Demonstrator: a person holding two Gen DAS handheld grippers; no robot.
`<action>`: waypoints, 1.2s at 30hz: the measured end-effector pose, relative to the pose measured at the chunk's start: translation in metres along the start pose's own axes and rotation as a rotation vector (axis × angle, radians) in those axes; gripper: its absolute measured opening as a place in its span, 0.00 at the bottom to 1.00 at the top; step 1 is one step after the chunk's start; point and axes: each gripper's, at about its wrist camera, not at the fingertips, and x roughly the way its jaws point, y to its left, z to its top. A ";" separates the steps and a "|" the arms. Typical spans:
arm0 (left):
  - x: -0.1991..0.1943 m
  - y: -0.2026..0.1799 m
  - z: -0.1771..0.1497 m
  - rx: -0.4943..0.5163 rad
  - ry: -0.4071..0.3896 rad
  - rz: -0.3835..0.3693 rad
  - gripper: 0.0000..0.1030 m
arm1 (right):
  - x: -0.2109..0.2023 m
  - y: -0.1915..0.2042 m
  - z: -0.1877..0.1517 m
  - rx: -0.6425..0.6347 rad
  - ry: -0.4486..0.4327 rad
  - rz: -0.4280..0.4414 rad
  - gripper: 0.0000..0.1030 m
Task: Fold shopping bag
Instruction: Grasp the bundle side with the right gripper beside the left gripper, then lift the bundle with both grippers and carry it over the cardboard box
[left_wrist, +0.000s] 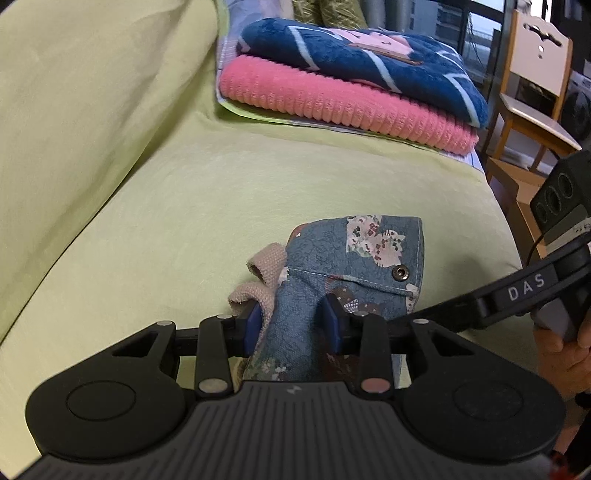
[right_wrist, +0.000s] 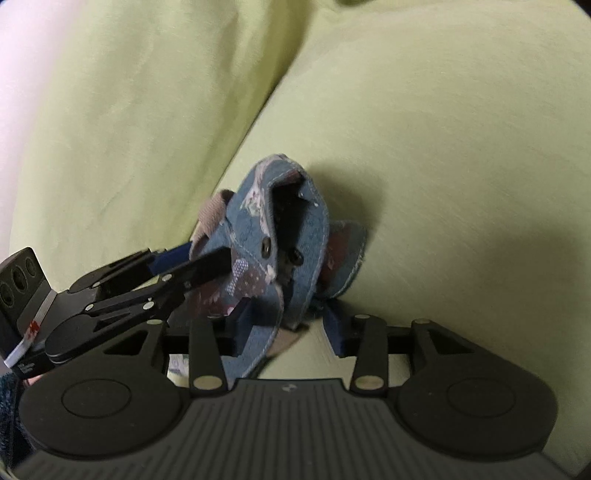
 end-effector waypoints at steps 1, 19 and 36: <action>0.000 0.002 -0.001 -0.007 -0.001 0.003 0.39 | 0.002 0.001 0.000 -0.008 -0.008 0.005 0.37; -0.006 -0.005 -0.002 0.016 0.049 0.085 0.38 | 0.022 0.004 0.019 -0.074 -0.002 0.038 0.35; -0.015 0.042 0.004 0.035 0.126 -0.211 0.46 | 0.029 -0.015 0.049 -0.053 0.149 0.105 0.35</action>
